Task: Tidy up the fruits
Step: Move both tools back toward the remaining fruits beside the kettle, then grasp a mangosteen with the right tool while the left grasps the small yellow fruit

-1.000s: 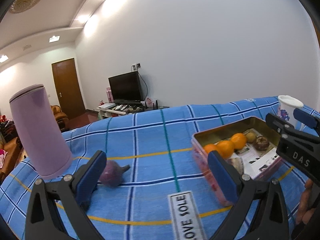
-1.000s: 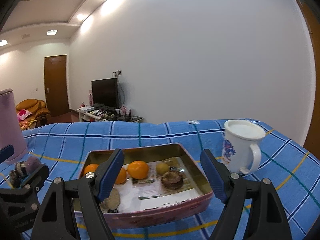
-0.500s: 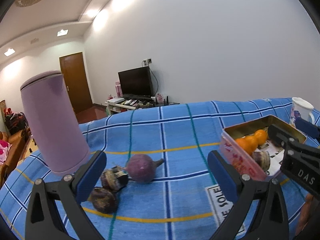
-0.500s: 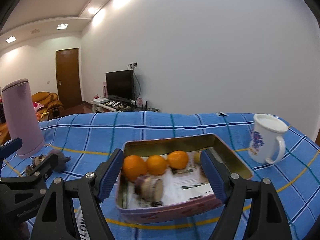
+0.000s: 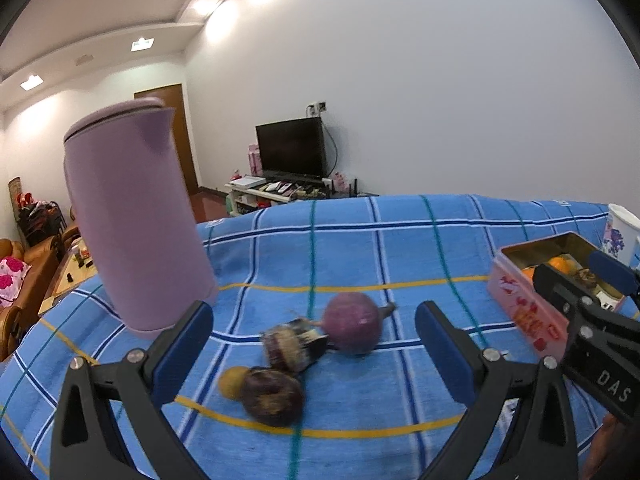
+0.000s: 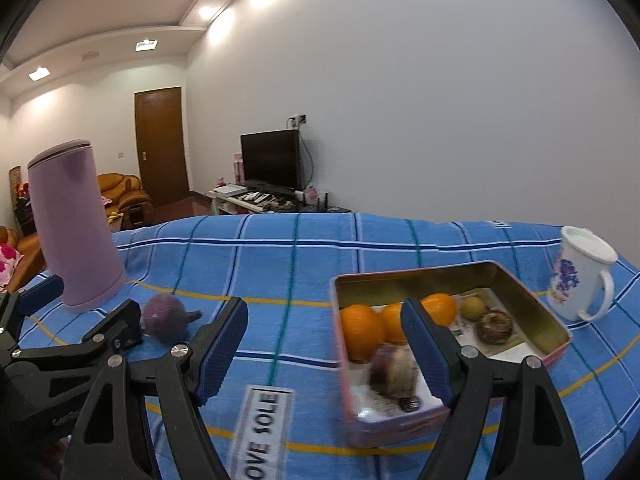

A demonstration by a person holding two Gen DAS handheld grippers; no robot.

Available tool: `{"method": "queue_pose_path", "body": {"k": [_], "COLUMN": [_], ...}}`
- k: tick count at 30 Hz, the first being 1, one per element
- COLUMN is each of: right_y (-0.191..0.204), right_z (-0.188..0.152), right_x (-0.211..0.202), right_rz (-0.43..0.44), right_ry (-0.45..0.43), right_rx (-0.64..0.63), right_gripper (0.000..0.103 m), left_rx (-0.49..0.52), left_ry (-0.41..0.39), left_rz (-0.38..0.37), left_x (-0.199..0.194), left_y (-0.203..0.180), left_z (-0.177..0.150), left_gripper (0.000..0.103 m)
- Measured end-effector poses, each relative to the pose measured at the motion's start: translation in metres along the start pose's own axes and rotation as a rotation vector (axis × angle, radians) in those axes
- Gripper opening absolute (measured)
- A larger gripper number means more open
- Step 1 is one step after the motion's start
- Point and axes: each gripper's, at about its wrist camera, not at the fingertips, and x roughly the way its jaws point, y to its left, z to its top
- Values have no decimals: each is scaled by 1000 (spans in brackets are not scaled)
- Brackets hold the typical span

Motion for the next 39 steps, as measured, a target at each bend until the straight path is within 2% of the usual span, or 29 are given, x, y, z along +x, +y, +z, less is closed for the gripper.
{"method": "queue_pose_path", "body": {"k": [4, 7, 9, 12, 19, 25, 27, 29, 34, 35, 36, 37, 39], "right_y": [15, 27, 34, 44, 76, 121, 139, 156, 176, 178, 181, 182, 180], "right_z": [0, 0, 0, 0, -4, -14, -18, -21, -25, -26, -28, -29, -29], "right_x": [4, 8, 10, 15, 34, 47, 53, 60, 74, 77, 80, 83, 82], "right_rz": [26, 48, 71, 108, 254, 415, 450, 480, 479, 483, 488, 484, 484], "right_ry": [13, 26, 36, 70, 177, 290, 332, 381, 441, 455, 473, 486, 486], "right_rx": [-6, -16, -19, -27, -31, -78, -106, -139, -145, -142, -141, -144, -151], "right_gripper": [80, 80, 80, 80, 80, 80, 70, 65, 64, 61, 48, 44, 43], "left_rx": [-24, -94, -139, -163, -208, -199, -175, -148, -116, -116, -116, -116, -120], "left_ry": [37, 94, 136, 152, 167, 201, 207, 206, 205, 206, 208, 209, 212], "left_rz": [9, 12, 50, 105, 214, 198, 198, 208, 207, 204, 204, 204, 199], "left_x": [8, 18, 24, 27, 28, 32, 34, 34, 34, 34, 34, 34, 36], "left_y": [27, 55, 74, 97, 140, 150, 146, 142, 137, 138, 138, 139, 140], "left_z": [-1, -4, -5, -4, -5, -8, -8, -7, -5, -5, -5, -5, -5], "left_gripper": [103, 103, 103, 103, 103, 103, 103, 103, 103, 103, 103, 103, 103]}}
